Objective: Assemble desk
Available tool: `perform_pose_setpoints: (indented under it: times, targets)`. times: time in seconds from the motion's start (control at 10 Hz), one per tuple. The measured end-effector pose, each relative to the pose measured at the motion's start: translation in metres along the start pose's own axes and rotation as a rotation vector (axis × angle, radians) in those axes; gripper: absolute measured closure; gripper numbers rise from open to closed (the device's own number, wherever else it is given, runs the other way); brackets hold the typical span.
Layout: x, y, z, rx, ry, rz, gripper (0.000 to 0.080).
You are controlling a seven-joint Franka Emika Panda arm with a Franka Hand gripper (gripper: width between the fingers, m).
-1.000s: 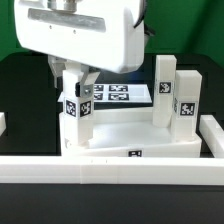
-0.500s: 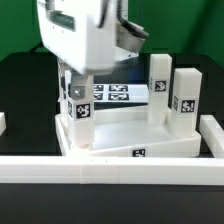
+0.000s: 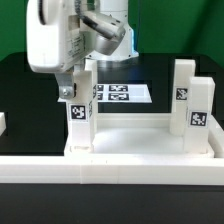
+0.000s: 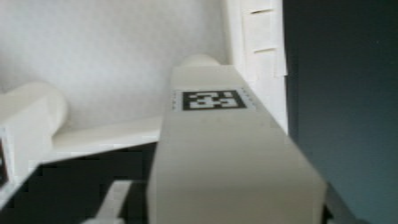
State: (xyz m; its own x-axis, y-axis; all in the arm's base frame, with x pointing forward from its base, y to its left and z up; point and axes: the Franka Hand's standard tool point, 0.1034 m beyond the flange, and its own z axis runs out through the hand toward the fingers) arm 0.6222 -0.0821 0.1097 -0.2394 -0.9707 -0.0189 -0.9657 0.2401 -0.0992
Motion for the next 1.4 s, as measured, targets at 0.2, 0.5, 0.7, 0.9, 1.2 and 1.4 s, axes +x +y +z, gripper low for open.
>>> perform_pose_setpoints:
  times: [0.2,0.5,0.7,0.9,1.2,1.4]
  targets:
    - [0.000,0.001,0.001,-0.002,0.001,-0.005,0.0394]
    - [-0.008,0.004,0.002,-0.027,-0.009,-0.289,0.0169]
    - [-0.010,0.005,0.005,-0.026,-0.012,-0.506,0.0156]
    - [-0.009,0.005,0.005,-0.027,-0.014,-0.702,0.0151]
    - [-0.011,0.006,0.005,-0.039,-0.001,-0.960,0.0151]
    - [-0.010,0.006,0.005,-0.053,0.008,-1.233,0.0151]
